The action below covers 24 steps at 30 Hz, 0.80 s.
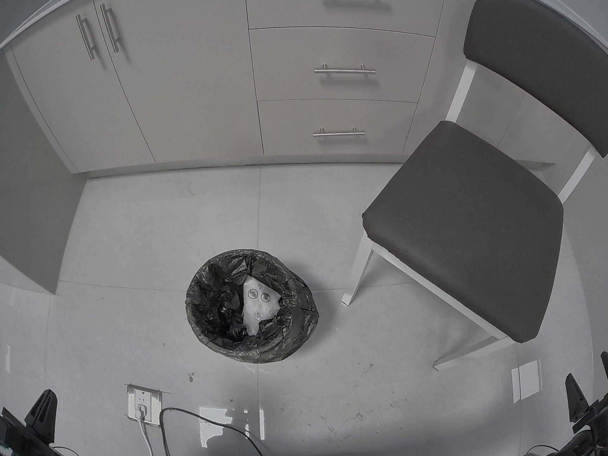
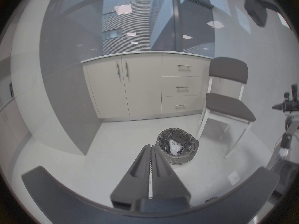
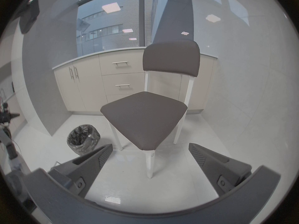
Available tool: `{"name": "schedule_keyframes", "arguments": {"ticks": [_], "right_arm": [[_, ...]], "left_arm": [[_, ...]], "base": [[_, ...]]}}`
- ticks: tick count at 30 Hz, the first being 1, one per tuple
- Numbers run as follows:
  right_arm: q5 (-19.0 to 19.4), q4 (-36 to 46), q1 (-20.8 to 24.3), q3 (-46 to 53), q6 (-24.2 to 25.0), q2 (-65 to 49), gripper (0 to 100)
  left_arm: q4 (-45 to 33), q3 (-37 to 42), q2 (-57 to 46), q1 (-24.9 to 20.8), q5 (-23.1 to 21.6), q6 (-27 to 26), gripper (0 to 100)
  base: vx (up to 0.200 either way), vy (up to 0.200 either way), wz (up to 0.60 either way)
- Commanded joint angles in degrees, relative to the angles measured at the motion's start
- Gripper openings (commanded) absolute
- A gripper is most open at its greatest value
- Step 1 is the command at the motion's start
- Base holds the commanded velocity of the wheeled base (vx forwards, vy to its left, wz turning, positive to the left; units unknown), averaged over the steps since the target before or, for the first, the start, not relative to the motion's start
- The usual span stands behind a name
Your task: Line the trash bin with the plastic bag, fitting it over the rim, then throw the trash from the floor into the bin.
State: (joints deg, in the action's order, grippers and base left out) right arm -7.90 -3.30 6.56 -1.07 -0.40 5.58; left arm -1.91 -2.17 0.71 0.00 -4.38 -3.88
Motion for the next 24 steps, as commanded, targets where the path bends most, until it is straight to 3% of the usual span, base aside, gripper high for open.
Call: {"name": "schedule_keyframes", "arguments": {"ticks": [1,5,6,8,13,14,16,17,18,19,22,24], "right_arm": [[-1.68,-0.04,-0.49,0.9,-2.59,0.31,100],[-2.03,-0.04,-1.55,0.9,-3.11,0.22,100],[-2.03,-0.04,-5.15,0.81,-3.46,-0.93,100],[-1.5,-0.04,-7.88,0.72,-4.78,-3.3,100],[-1.24,-0.04,-6.91,0.72,-3.46,-5.41,100],[0.34,-0.04,-6.65,0.72,-1.0,-5.5,100],[7.64,0.4,-6.47,0.55,4.09,-5.5,100],[15.63,1.02,-6.56,0.37,6.99,-5.5,100],[19.15,1.11,-6.56,0.28,6.55,-5.5,100],[20.12,1.11,-6.65,0.19,3.74,-5.5,100],[19.85,2.16,-6.65,0.02,-1.36,-5.5,100],[14.23,2.51,-6.65,-0.16,1.46,-5.5,100]], "left_arm": [[-0.46,-0.03,-0.71,0.0,-2.74,-1.92,0],[-0.2,0.06,-0.71,0.0,-4.32,0.8,0],[-0.2,0.06,-0.71,0.0,-4.15,1.42,0],[0.07,0.24,-0.71,0.0,-3.53,2.21,0],[0.07,0.24,-0.71,0.0,-3.27,2.12,0],[0.07,0.24,-0.71,0.0,-3.36,2.03,0],[0.07,0.24,-0.71,0.0,-3.36,2.12,0],[0.07,0.24,-0.71,0.0,-3.36,2.12,0],[0.07,0.24,-0.71,0.0,-3.36,2.12,0],[0.07,0.32,-0.71,0.0,-3.27,2.12,0],[0.16,0.32,-0.71,0.0,-3.01,2.47,0],[0.16,0.32,-0.71,0.0,-1.07,2.65,0]], "base": [[0.0,0.0,0.0],[0.0,0.0,0.0],[0.0,0.0,0.0],[0.0,0.0,0.0],[0.0,0.0,0.0],[0.0,0.0,0.0],[0.0,0.0,0.0],[0.0,0.0,0.0],[0.0,0.0,0.0],[0.0,0.0,0.0],[0.0,0.0,0.0],[0.0,0.0,0.0]]}}
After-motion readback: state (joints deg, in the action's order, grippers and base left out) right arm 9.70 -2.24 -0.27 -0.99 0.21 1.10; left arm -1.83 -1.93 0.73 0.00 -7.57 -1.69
